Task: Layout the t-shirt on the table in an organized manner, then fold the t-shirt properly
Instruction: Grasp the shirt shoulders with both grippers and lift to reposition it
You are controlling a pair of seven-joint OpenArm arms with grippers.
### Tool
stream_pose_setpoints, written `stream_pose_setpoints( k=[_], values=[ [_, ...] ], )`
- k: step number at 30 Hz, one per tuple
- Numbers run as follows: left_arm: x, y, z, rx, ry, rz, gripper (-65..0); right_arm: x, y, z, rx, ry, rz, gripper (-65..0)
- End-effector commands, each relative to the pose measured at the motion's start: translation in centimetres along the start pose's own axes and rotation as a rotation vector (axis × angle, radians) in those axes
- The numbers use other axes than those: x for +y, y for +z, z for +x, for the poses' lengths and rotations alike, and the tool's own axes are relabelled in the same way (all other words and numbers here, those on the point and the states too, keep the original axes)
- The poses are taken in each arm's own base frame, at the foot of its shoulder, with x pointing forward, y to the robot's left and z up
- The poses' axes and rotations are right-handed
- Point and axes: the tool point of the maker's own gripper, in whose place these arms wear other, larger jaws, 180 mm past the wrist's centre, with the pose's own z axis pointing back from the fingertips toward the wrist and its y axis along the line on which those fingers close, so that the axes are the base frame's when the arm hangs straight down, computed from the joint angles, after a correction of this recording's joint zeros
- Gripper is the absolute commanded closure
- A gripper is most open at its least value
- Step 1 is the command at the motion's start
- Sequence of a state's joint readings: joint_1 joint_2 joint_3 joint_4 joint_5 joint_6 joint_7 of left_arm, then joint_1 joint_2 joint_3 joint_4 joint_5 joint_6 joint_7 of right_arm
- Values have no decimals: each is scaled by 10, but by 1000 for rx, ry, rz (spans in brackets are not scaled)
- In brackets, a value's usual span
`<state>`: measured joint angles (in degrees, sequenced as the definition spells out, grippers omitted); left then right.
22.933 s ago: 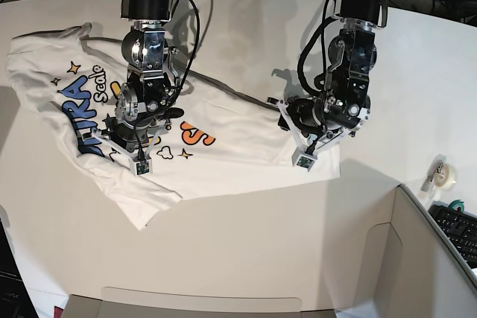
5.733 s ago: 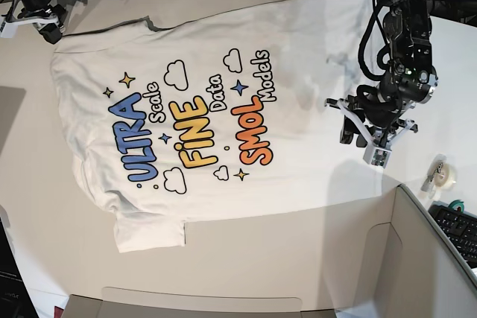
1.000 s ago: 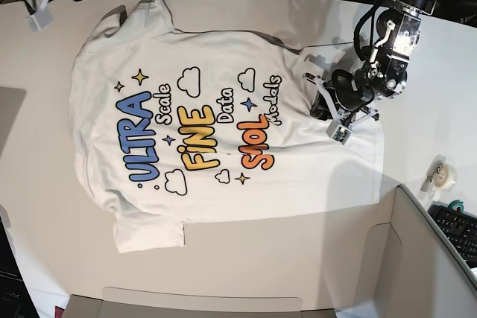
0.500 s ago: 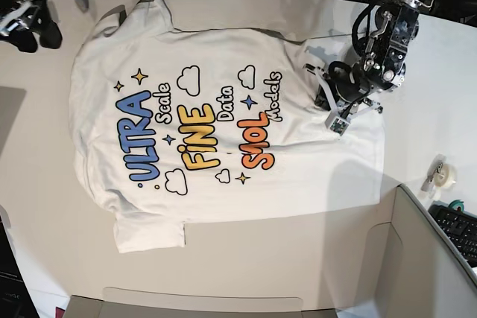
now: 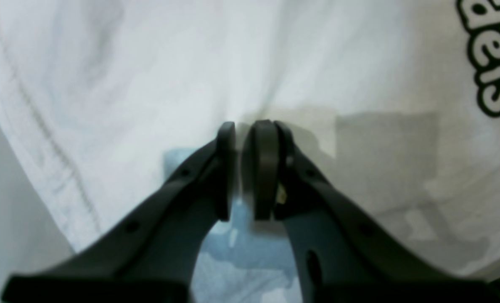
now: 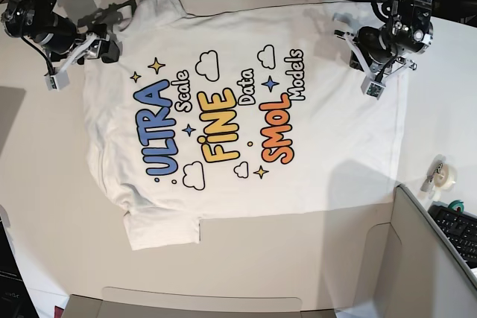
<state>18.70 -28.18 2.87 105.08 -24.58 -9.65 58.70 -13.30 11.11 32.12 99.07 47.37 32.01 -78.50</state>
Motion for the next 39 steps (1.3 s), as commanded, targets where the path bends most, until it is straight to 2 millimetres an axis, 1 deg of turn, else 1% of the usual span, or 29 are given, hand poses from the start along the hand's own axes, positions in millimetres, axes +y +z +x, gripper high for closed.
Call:
stream_pose_setpoints(
  k=[1,4,6,10,14,18,21,22,24,27,29,31,33,35,38,39],
  values=[
    [10,5,9,-26,-14,29,-69,0,-4,-7,48,14,0,-438],
    [9,5,10,-26,-15,28,-69,13,-20,-8,72,17,51,-438],
    [7,4,9,-22,-19,24,-69,30,-31,-9,81,24,96,-438],
    [7,4,8,-20,-20,21,-69,60,-45,-11,98,56,169,-438],
    [6,3,8,-20,-19,20,-69,73,-50,-13,97,54,206,-438],
    [6,3,8,-20,-19,20,-69,91,-51,-10,65,10,299,-438],
    [5,3,7,-17,-18,18,-69,106,-60,-19,81,-60,401,-438],
    [5,3,7,-17,-17,17,-69,107,-65,-24,94,-95,426,-438],
    [4,3,7,-16,-17,16,-69,110,-76,-40,133,-187,473,-438],
    [4,3,6,-14,-17,16,-69,106,-88,-53,176,-270,493,-438],
    [4,3,6,-14,-17,16,-69,103,-90,-55,180,-286,492,-437],
    [4,3,6,-13,-17,16,-69,97,-86,-50,167,-275,481,-428],
    [4,3,6,-13,-17,16,-69,89,-78,-39,122,-274,474,-383],
    [4,3,6,-13,-17,16,-69,83,-67,-29,70,-286,486,-305],
    [4,3,6,-13,-17,16,-69,68,-47,-11,-3,-279,482,-195],
    [4,3,6,-13,-17,16,-69,63,-41,-9,-20,-277,473,-155]
  ],
)
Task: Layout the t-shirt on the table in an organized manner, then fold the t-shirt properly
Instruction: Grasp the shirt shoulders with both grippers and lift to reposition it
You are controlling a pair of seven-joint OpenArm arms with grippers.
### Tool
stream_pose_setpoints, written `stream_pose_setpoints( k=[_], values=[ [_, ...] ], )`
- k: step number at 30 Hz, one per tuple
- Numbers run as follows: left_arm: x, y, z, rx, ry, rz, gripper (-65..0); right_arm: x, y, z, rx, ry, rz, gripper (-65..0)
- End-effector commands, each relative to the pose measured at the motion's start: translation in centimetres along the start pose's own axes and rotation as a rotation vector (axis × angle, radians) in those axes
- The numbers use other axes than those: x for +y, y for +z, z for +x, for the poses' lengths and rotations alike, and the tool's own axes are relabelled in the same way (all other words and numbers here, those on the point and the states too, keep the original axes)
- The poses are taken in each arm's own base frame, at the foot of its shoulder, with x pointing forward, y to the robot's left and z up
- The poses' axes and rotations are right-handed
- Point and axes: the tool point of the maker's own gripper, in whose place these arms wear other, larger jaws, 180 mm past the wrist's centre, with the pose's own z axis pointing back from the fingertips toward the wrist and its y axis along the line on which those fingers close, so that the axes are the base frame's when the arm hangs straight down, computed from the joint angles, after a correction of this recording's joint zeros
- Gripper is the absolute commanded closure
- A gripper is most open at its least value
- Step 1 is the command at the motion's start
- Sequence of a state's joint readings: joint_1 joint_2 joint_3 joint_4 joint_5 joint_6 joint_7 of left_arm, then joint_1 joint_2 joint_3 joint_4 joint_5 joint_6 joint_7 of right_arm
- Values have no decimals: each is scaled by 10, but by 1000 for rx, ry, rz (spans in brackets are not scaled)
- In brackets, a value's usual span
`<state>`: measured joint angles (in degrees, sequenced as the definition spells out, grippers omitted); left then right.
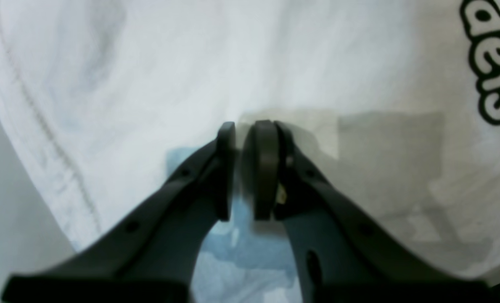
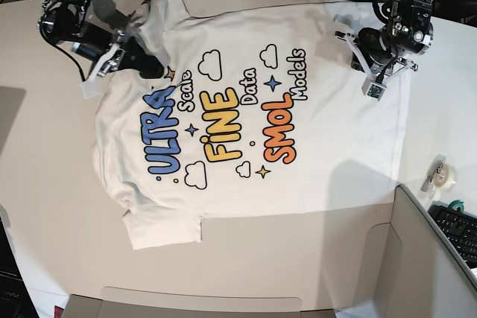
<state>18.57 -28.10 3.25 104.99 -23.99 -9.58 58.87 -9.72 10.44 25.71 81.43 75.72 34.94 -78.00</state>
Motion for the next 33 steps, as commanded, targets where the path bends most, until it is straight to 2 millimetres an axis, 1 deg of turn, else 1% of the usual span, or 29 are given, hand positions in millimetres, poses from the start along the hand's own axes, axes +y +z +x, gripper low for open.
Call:
stream_pose_setpoints(
  k=[1,3,5,9,14,18,24,25,26,28,29,30,33],
  values=[
    [5,4,6,-19,-10,12,-69,-15,14,-9,46,-29,-78,-118],
    [5,4,6,-16,-10,12,-69,-17,31,1,8,-9,-103,-52],
    [6,2,2,-5,-4,13,-69,-18,47,12,-29,13,-125,-2],
    [8,-2,-3,11,6,14,-69,-16,73,33,-99,50,-148,0],
    [-2,-5,-6,24,-17,-10,-69,-17,103,57,-180,77,-172,0],
    [2,-10,-16,51,-1,-7,-69,-19,123,70,-223,95,-197,0],
    [10,-21,-36,113,32,1,-69,-30,152,72,-221,104,-279,0],
    [11,-22,-38,120,35,2,-69,-33,158,69,-217,102,-301,0],
    [12,-23,-38,111,38,3,-69,-36,167,70,-222,102,-330,0],
    [14,-25,-38,100,41,7,-69,-43,177,71,-222,104,-377,0],
    [19,-24,-39,104,35,16,-69,-48,184,70,-217,107,-414,0],
    [19,-24,-39,106,30,17,-69,-53,192,68,-211,103,-451,0],
    [15,-26,-41,112,18,7,-69,-70,213,63,-195,95,-571,0]
  ],
)
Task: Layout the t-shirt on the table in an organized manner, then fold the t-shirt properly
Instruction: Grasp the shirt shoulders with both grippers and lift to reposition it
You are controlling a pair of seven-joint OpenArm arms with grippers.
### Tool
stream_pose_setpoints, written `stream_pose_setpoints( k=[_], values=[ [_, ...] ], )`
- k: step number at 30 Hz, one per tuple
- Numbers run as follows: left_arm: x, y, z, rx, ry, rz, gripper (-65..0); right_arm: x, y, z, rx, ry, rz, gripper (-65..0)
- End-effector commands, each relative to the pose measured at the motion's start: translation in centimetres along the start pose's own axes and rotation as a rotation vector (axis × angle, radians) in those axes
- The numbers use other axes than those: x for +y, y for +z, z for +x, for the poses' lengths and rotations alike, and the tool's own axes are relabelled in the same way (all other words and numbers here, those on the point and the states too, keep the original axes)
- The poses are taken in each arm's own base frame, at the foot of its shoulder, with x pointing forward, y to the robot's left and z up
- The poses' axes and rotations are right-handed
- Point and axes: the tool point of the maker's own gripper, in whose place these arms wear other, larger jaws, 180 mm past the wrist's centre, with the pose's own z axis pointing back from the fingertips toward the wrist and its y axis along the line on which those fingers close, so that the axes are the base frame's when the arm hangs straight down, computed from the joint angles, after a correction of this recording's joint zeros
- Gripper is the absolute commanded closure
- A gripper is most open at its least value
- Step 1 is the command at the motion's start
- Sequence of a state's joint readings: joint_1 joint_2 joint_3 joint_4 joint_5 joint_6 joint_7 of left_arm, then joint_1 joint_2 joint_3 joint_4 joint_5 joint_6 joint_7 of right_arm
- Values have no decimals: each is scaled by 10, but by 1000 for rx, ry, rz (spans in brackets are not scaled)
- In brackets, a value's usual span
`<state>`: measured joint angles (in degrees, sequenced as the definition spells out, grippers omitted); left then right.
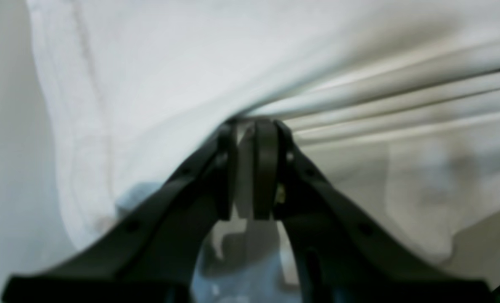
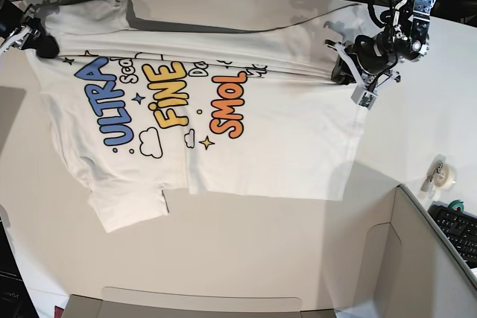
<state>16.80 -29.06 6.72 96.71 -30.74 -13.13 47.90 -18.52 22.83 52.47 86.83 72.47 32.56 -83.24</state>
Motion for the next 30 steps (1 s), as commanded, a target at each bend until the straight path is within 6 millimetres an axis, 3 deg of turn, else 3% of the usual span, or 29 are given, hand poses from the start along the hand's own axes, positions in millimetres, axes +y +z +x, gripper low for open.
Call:
stream_pose_setpoints(
  k=[1,7,13,18,24,30],
  values=[
    [35,6,-46,204,-17,149,-69,-23,21,25,-55,51,-126,0],
    [32,5,-48,213,-23,141,-69,-56,37,19,-6,63,-305,0],
    [32,5,-49,214,-23,141,-69,-78,54,33,26,111,-450,0],
    [36,3,-59,242,-6,145,-69,-84,62,46,30,141,-506,0],
    [40,-1,-66,242,11,151,-69,-88,54,36,94,162,-535,0],
    [40,-1,-67,241,11,151,-69,-99,63,35,108,180,-609,0]
  ],
)
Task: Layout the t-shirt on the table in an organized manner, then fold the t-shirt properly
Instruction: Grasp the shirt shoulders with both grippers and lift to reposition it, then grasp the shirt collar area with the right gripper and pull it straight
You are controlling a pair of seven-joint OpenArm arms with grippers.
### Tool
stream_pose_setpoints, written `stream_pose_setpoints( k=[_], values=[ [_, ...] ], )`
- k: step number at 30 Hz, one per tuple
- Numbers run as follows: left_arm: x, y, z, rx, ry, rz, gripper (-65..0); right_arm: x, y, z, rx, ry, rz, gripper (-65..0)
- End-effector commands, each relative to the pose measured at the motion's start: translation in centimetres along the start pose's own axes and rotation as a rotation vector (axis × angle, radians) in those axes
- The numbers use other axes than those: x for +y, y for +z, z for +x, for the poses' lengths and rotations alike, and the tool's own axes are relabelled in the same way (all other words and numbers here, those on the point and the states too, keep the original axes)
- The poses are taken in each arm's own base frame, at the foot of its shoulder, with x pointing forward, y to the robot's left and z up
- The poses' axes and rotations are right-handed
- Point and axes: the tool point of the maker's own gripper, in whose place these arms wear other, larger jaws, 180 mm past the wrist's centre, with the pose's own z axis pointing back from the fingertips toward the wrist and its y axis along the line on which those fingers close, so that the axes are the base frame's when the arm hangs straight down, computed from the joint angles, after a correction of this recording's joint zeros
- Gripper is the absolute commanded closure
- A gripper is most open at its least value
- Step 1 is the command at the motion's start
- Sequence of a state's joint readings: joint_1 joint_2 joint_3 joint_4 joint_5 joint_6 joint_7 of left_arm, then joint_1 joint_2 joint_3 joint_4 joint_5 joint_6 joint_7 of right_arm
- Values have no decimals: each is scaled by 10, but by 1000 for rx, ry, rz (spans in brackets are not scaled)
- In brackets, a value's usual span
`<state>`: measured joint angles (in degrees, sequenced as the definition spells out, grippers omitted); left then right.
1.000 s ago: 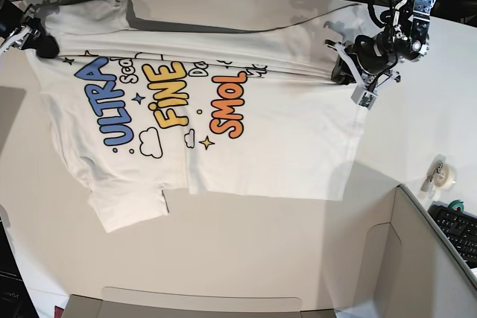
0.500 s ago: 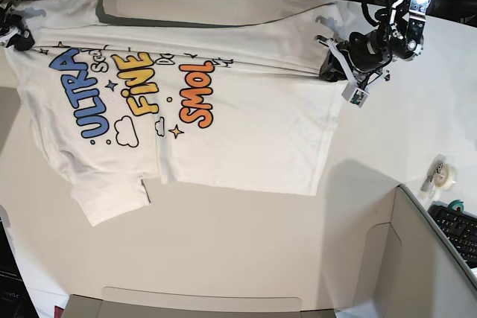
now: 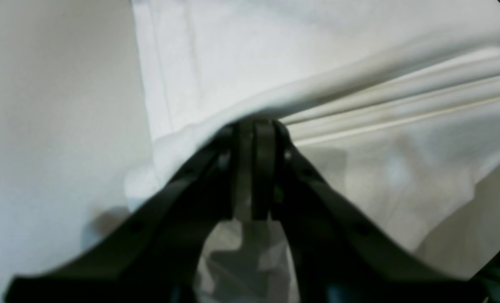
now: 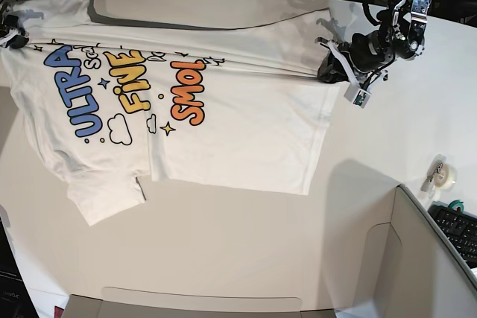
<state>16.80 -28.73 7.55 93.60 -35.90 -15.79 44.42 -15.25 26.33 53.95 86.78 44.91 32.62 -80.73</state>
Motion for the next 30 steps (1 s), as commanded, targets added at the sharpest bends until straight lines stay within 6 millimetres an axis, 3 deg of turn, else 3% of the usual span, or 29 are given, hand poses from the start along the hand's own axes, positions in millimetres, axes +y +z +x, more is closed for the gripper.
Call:
stream_pose_setpoints(
  k=[1,7,9,13,19,22,24,27,30],
  values=[
    [58,14,-61,274,-35,254,-69,-39,23,21,-25,55,-181,-23],
    [58,14,-62,275,-35,254,-69,-37,25,24,-30,76,-185,-313],
    [59,15,-61,274,-33,256,-69,-38,33,30,-42,104,-206,-369],
    [59,15,-62,275,-33,256,-69,-48,50,49,-72,145,-251,-381],
    [58,15,-62,276,-34,255,-69,-82,97,78,-170,115,-360,-381],
    [58,15,-63,279,-35,254,-69,-97,120,85,-221,82,-407,-381],
    [54,18,-53,253,-57,253,-69,-105,131,85,-248,58,-428,-381],
    [63,23,-59,291,-104,298,-69,-108,135,83,-259,41,-435,-381],
    [62,27,-69,315,-136,314,-69,-103,124,71,-245,20,-408,-381]
  ],
)
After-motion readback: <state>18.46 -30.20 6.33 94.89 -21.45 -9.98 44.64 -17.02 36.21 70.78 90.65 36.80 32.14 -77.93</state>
